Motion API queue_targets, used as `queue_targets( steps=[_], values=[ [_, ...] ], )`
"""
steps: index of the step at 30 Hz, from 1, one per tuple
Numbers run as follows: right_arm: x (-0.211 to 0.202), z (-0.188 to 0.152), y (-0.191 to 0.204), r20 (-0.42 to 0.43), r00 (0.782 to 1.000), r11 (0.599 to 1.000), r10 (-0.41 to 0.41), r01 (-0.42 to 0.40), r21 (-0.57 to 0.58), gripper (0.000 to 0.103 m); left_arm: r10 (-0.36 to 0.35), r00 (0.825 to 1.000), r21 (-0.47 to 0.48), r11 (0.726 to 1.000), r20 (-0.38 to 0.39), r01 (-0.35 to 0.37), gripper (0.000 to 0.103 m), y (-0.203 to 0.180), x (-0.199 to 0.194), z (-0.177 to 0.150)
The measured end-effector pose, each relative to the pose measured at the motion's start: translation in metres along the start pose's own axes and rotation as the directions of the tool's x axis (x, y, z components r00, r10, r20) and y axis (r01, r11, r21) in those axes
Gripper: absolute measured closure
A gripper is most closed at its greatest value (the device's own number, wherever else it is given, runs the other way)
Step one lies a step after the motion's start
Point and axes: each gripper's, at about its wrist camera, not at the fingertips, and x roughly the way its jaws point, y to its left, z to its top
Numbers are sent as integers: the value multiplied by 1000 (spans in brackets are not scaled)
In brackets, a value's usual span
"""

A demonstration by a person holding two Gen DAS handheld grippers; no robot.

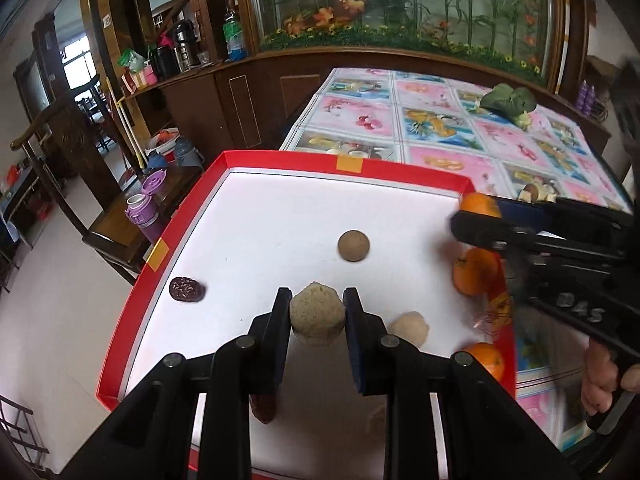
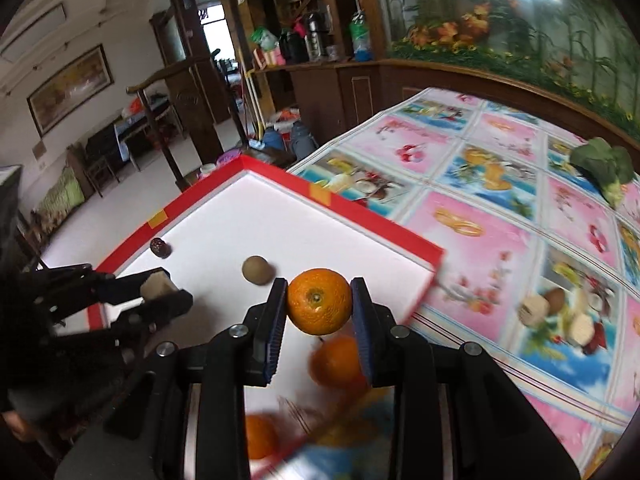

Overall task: Organize fruits
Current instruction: 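Carry the orange and the tan cake into the white box and open both tools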

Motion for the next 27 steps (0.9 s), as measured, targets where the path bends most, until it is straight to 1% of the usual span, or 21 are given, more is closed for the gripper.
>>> queue_targets(
  steps=[3, 6, 8, 13, 15, 25, 27],
  values=[
    [14, 2, 5, -41, 999, 1000, 17, -17, 11, 69, -1, 1000, 3, 1000, -10, 1, 78, 3, 5, 0],
    [19, 0, 10, -53, 998, 1000, 16, -17, -7, 69, 8, 1000, 11, 1000, -18, -8, 78, 4, 10, -1],
    [22, -2, 13, -54, 999, 1000, 4, -5, -27, 69, 11, 1000, 4, 1000, -27, -11, 78, 7, 13, -2],
    [32, -7, 22, -88, 995, 996, -47, 41, -74, 69, 12, 999, 0, 1000, -50, -12, 78, 11, 20, -3],
    [32, -8, 25, -83, 994, 993, -71, 63, -99, 69, 14, 998, 0, 1000, -58, -14, 78, 11, 23, -4],
    [34, -10, 31, -79, 989, 982, -126, 113, -153, 68, 22, 997, -8, 1000, -72, -23, 77, 11, 25, -5],
    [34, -10, 31, -80, 989, 981, -127, 113, -156, 68, 22, 997, -15, 1000, -75, -23, 74, 12, 24, -6]
  ],
)
